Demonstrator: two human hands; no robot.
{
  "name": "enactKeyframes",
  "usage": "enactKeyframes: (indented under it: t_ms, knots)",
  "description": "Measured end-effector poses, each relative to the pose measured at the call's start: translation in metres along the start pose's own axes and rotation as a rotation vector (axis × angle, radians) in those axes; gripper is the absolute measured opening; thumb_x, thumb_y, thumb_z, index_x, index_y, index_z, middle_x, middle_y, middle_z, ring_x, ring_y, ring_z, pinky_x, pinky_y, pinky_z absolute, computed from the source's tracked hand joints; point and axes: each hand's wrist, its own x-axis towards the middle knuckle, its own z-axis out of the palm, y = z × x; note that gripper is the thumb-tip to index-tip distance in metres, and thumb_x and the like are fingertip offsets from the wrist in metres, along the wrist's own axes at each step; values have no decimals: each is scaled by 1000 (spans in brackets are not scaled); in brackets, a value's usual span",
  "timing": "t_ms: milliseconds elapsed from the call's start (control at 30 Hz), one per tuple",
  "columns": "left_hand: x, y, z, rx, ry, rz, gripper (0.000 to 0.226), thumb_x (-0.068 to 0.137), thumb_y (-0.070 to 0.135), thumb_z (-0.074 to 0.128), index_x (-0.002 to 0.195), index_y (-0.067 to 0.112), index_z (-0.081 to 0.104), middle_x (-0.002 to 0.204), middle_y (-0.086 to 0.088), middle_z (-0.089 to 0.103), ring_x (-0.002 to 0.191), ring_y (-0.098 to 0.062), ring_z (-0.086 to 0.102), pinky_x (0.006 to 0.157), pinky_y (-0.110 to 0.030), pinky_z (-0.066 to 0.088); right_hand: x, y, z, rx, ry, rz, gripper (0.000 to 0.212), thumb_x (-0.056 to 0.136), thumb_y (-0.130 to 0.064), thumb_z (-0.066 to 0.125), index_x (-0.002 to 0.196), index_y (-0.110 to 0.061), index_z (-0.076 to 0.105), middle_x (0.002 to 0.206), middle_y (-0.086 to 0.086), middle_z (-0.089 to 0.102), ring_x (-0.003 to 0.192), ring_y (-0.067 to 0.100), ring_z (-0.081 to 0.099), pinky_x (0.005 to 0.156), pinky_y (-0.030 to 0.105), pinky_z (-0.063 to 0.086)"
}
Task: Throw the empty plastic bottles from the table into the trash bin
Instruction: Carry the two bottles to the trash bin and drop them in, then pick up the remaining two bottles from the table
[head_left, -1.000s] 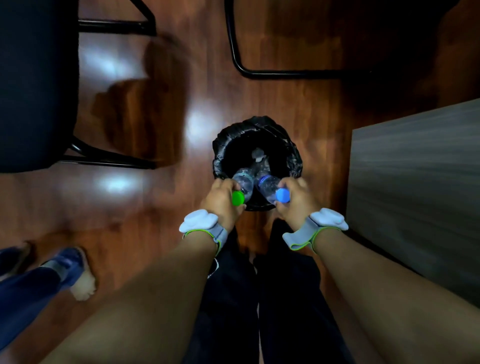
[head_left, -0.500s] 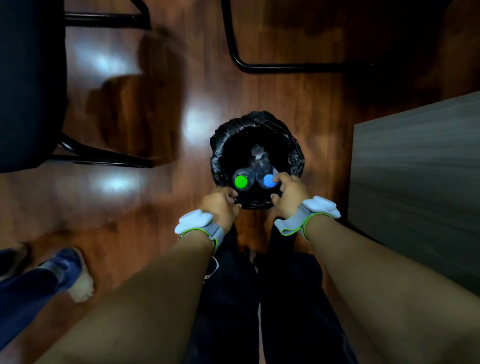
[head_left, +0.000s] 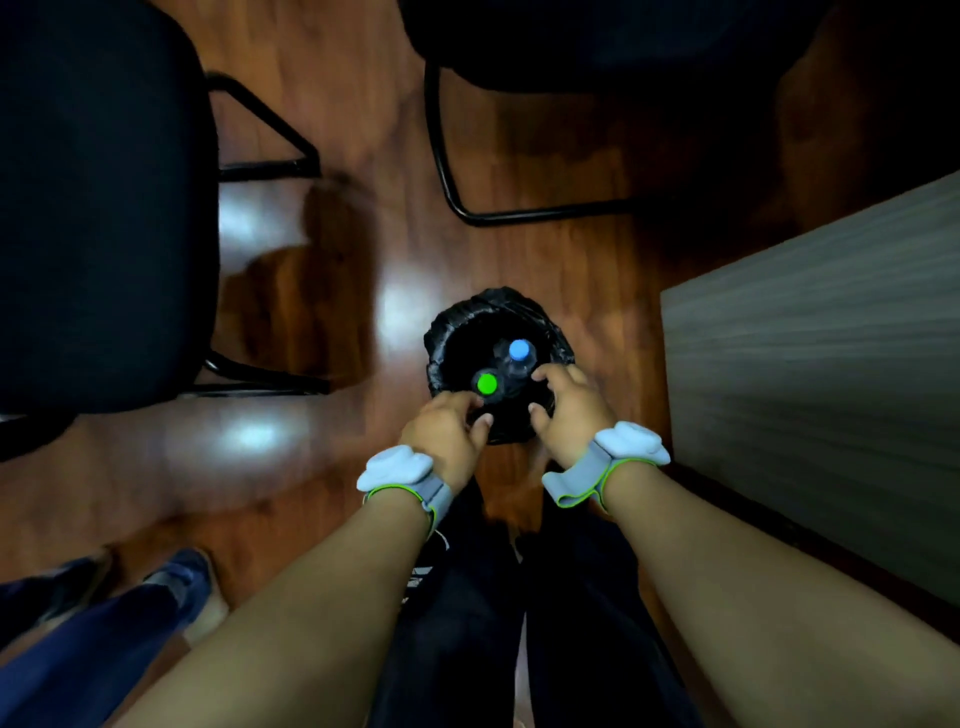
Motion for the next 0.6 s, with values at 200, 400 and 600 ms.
enactKeyframes:
  t_ms: [200,400,600]
  knots:
    - [-42,75,-80,88,59,200,28,87,32,53,112,21,57,116,-9,61,108,-30,56,89,-40,46,-57,-54,-93,-15,188,-84,36,76,-18,62,111,-16,55,113,12,57,106,37,49,89,42,41]
    - [-81,152,-136,169,84,438,27,87,30,47,111,20,55,114,-10,61,108,-34,53,92,-43,44,-129,-82,-184,-32,389,-89,35,78,-25,53,113,-20,53,117,8,54,107,33,48,89,43,40]
    - [-131,251,-159,230,68,695,31,88,31,45,114,19,54,120,-8,57,112,-32,50,95,-44,42,-211,-77,-268,-79,655,-24,36,77,-29,52,111,-20,54,113,8,57,102,33,53,84,43,43]
